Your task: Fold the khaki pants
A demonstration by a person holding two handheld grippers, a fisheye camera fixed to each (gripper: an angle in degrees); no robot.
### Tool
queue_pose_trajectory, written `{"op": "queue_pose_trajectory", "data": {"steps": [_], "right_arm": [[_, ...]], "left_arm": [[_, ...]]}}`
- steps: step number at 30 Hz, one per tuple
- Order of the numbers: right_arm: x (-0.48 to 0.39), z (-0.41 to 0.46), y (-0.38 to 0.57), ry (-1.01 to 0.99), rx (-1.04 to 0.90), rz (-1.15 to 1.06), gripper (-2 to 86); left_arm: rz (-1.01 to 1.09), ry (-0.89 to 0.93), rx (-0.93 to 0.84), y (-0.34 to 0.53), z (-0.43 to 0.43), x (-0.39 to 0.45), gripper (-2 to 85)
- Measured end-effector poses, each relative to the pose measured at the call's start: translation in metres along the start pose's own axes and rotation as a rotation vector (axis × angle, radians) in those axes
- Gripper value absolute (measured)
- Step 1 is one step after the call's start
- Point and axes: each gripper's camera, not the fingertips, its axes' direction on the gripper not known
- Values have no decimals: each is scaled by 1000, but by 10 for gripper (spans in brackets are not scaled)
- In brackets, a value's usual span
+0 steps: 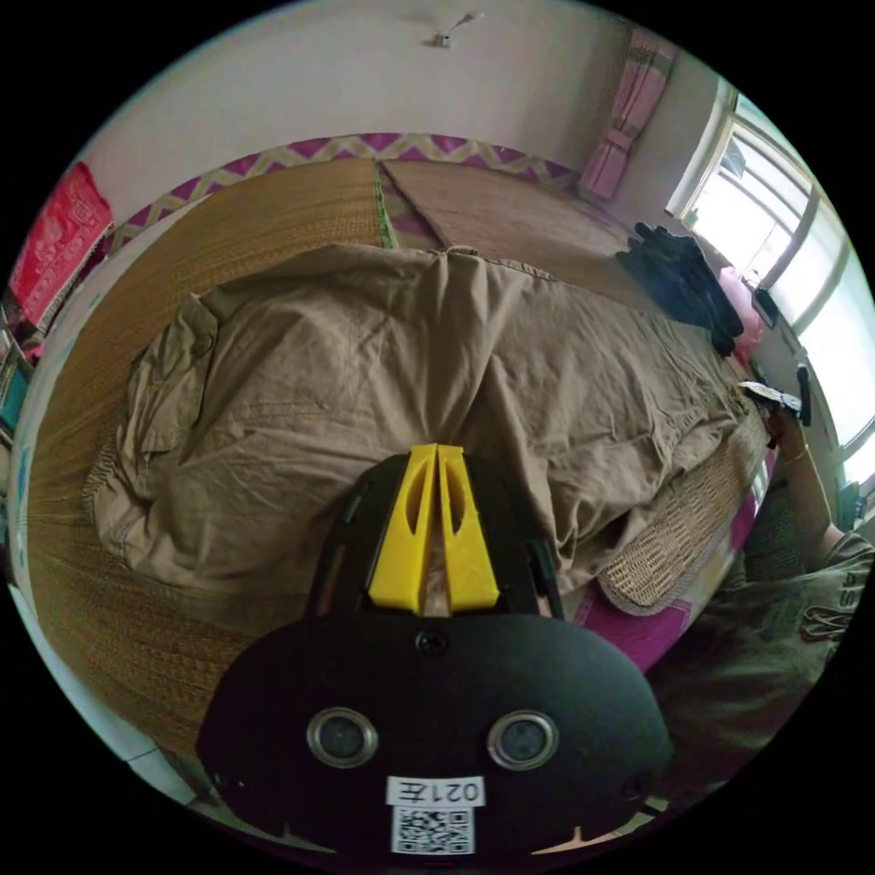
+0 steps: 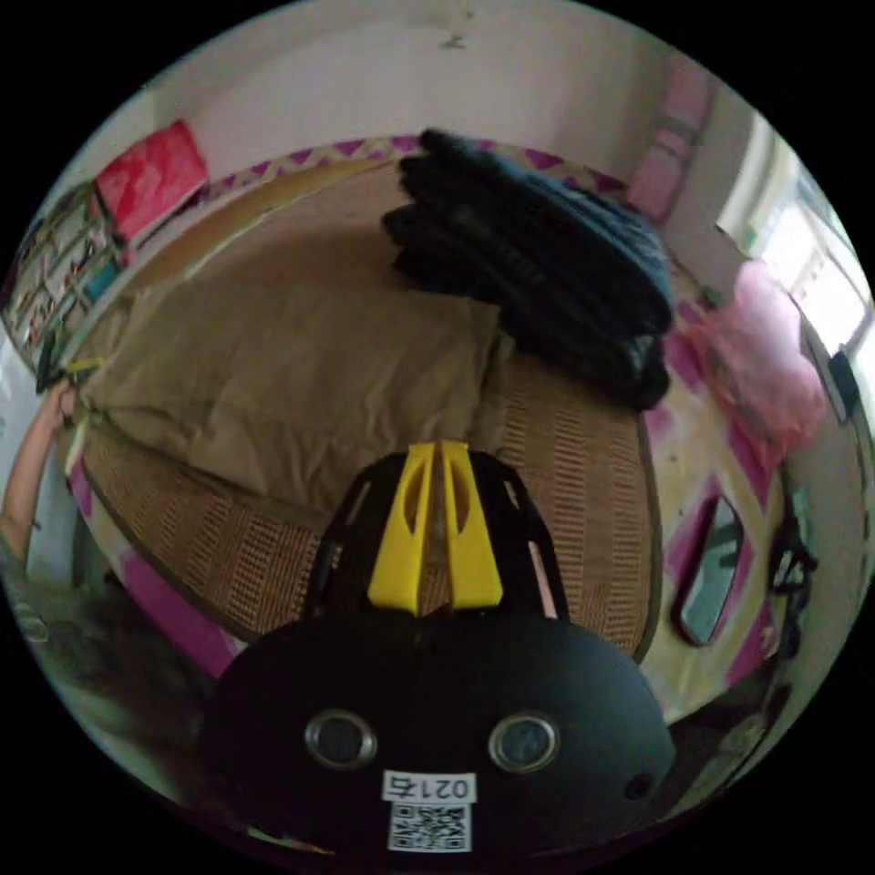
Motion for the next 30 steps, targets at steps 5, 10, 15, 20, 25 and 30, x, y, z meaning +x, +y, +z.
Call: {"op": "queue_pose_trajectory", "data": {"steps": [5,10,15,20,25,30], "right_arm": [[67,-1,32,-230,-21,193,93],[104,31,43,-334,-93,331,117],[125,60,37,-550,-118,428,130],[117,89,23,-528,-178,425,31],[103,39,3,-564,-66,389,6],[-10,-45,-70,-602,65,104,3]], "left_arm": [[-46,63,1,5,-6,-24,-10],[-106,141,7,12,-18,-51,-10],[-128,167,12,18,-36,-70,-10],[-138,147,37,29,-69,-86,-10],[-165,207,177,66,-141,-101,-10],[-127,251,290,122,-221,-112,-10]]}}
